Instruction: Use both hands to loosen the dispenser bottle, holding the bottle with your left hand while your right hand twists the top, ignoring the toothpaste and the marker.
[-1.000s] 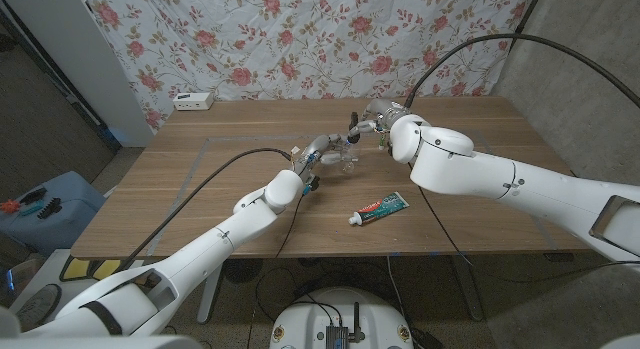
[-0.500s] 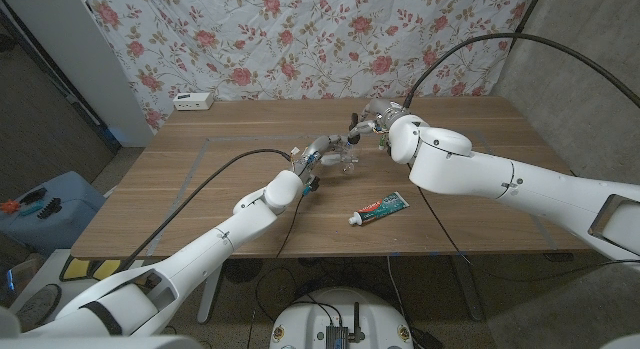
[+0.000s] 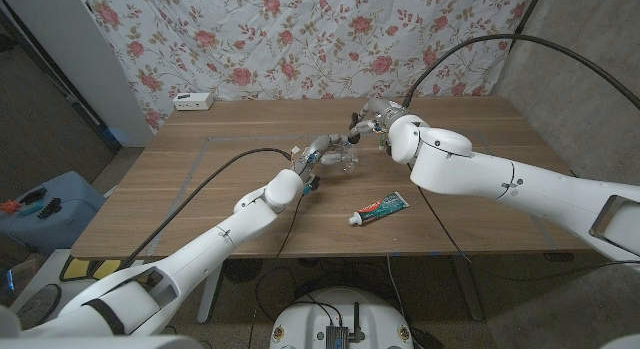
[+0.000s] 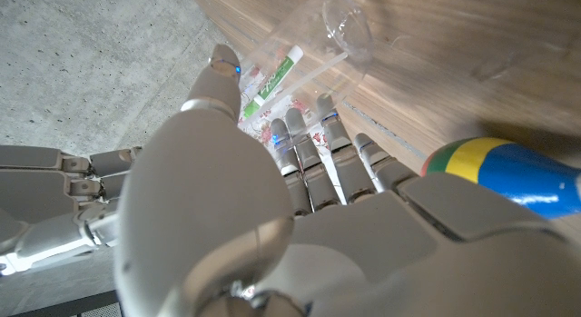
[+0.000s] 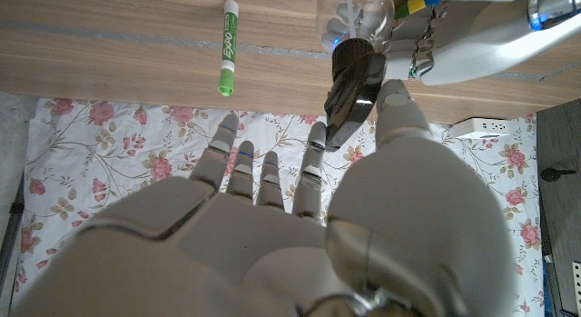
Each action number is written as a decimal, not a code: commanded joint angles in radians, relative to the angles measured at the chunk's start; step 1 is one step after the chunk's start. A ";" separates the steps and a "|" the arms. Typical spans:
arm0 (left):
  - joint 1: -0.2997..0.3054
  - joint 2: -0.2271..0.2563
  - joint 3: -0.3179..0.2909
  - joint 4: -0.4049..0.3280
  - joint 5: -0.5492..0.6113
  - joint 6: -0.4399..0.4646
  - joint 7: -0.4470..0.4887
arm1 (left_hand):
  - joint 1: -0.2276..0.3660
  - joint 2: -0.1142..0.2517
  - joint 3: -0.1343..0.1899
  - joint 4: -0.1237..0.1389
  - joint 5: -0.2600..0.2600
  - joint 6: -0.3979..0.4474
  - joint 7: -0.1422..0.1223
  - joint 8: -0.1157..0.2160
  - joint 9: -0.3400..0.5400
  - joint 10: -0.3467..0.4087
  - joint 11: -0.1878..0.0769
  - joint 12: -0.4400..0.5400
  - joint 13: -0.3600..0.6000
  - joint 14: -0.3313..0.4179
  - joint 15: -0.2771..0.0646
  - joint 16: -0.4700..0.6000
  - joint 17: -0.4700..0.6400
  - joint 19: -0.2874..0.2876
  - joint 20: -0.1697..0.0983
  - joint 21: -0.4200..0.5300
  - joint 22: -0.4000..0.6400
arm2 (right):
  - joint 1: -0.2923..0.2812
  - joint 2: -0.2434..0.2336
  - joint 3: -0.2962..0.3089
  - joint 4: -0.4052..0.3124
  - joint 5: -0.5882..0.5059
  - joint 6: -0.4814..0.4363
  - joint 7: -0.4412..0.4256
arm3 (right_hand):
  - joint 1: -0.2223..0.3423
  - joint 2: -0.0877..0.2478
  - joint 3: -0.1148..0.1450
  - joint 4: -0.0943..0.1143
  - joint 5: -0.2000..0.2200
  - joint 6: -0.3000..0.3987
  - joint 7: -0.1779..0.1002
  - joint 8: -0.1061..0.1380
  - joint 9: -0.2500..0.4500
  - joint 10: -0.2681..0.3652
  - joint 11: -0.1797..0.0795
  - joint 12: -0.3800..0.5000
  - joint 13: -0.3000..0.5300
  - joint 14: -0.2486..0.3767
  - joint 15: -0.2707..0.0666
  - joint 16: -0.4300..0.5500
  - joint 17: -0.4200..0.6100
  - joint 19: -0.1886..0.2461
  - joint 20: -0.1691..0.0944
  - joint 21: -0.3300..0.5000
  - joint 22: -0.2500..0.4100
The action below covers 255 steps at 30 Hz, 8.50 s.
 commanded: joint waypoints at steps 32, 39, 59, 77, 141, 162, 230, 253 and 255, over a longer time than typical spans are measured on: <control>-0.020 -0.013 0.010 0.034 -0.009 -0.007 -0.017 | -0.016 0.103 0.046 0.034 0.013 0.058 -0.013 0.012 0.001 0.073 -0.045 0.001 0.109 0.022 -0.107 0.002 0.009 0.009 -0.044 -0.003 0.000 | -0.151 -0.024 0.207 0.044 0.014 0.227 0.079 | 0.145 0.035 0.096 -0.007 -0.012 0.060 -0.062 0.032 0.002 0.014 -0.023 0.001 0.001 0.003 -0.029 -0.001 0.004 0.031 -0.012 0.000 0.000; -0.021 -0.015 0.012 0.034 -0.008 -0.002 -0.017 | -0.017 0.104 0.047 0.034 0.013 0.057 -0.010 0.012 0.001 0.074 -0.046 0.001 0.110 0.021 -0.108 0.001 0.010 0.009 -0.044 -0.003 0.000 | -0.173 -0.023 0.237 0.050 0.021 0.253 0.089 | 0.166 0.040 0.109 -0.007 -0.013 0.067 -0.069 0.035 0.001 0.015 -0.027 0.001 0.001 0.002 -0.032 -0.002 0.004 0.031 -0.015 -0.002 0.000; -0.013 -0.012 0.015 0.024 -0.006 -0.012 -0.019 | -0.021 0.105 0.048 0.034 0.014 0.055 -0.013 0.012 0.000 0.077 -0.044 -0.001 0.113 0.024 -0.109 -0.001 0.011 0.007 -0.044 -0.003 0.000 | -0.243 -0.036 0.334 0.059 0.073 0.349 0.106 | 0.264 0.058 0.164 -0.010 -0.012 0.143 -0.124 0.064 -0.007 0.027 -0.058 0.002 0.000 0.002 -0.050 -0.003 0.004 0.029 -0.034 -0.005 0.000; -0.016 -0.010 0.015 0.018 -0.007 -0.004 -0.028 | -0.023 0.106 0.049 0.034 0.015 0.055 -0.011 0.012 0.000 0.077 -0.049 -0.003 0.115 0.026 -0.109 -0.002 0.013 0.006 -0.045 -0.003 0.000 | -0.269 -0.036 0.374 0.071 0.096 0.397 0.106 | 0.321 0.074 0.186 -0.005 -0.002 0.219 -0.160 0.091 -0.012 0.048 -0.079 0.006 0.000 0.005 -0.066 0.001 0.004 0.026 -0.047 -0.005 0.000; -0.011 -0.011 0.015 0.031 -0.011 -0.030 -0.029 | -0.030 0.110 0.054 0.032 0.014 0.054 -0.013 0.010 -0.002 0.083 -0.046 -0.010 0.123 0.030 -0.109 -0.007 0.017 0.003 -0.042 -0.003 0.000 | -0.251 -0.092 0.395 -0.032 0.068 0.260 0.114 | 0.188 0.050 0.095 0.063 0.013 0.168 -0.146 -0.013 -0.063 0.103 -0.091 0.001 -0.001 0.024 -0.062 0.007 0.008 0.027 -0.040 -0.001 0.001; -0.036 -0.025 0.016 0.071 -0.007 -0.040 -0.030 | -0.033 0.112 0.055 0.032 0.015 0.061 -0.011 0.012 -0.002 0.086 -0.045 -0.011 0.126 0.036 -0.109 -0.007 0.019 0.003 -0.041 -0.003 0.000 | -0.197 -0.080 0.336 -0.064 0.075 0.146 0.090 | -0.111 -0.029 -0.019 0.155 -0.047 0.129 -0.016 -0.057 -0.059 0.108 -0.039 0.004 0.001 0.046 -0.037 0.008 0.012 0.060 -0.039 0.002 0.003; -0.058 -0.048 0.031 0.104 -0.007 -0.043 -0.035 | -0.037 0.114 0.060 0.032 0.016 0.061 -0.013 0.010 -0.003 0.090 -0.045 -0.019 0.132 0.037 -0.108 -0.013 0.023 0.001 -0.041 -0.003 0.000 | 0.166 -0.005 -0.054 0.017 0.245 -0.163 0.020 | -0.222 -0.079 -0.050 0.132 -0.039 0.119 0.093 -0.069 -0.030 0.075 0.028 -0.002 0.000 0.053 0.019 -0.001 0.006 0.054 0.006 -0.005 0.002; -0.053 -0.044 0.031 0.094 -0.010 -0.036 -0.037 | -0.041 0.115 0.062 0.033 0.017 0.061 -0.012 0.009 -0.003 0.091 -0.046 -0.021 0.134 0.039 -0.108 -0.015 0.022 0.001 -0.042 -0.002 0.000 | 0.130 -0.012 -0.039 0.011 0.235 -0.116 -0.024 | -0.124 -0.061 0.003 0.061 -0.037 0.165 0.064 -0.039 -0.016 0.091 0.018 0.003 0.000 0.066 0.004 0.000 0.005 0.063 -0.005 -0.001 0.002; -0.050 -0.043 0.030 0.090 -0.010 -0.034 -0.036 | -0.042 0.115 0.062 0.033 0.017 0.062 -0.013 0.009 -0.003 0.091 -0.045 -0.021 0.134 0.037 -0.106 -0.017 0.022 0.001 -0.041 -0.002 0.000 | 0.115 -0.015 -0.025 0.007 0.233 -0.104 -0.029 | -0.114 -0.059 0.009 0.053 -0.038 0.172 0.057 -0.035 -0.015 0.094 0.015 0.004 0.000 0.069 0.002 0.001 0.005 0.066 -0.006 -0.001 0.002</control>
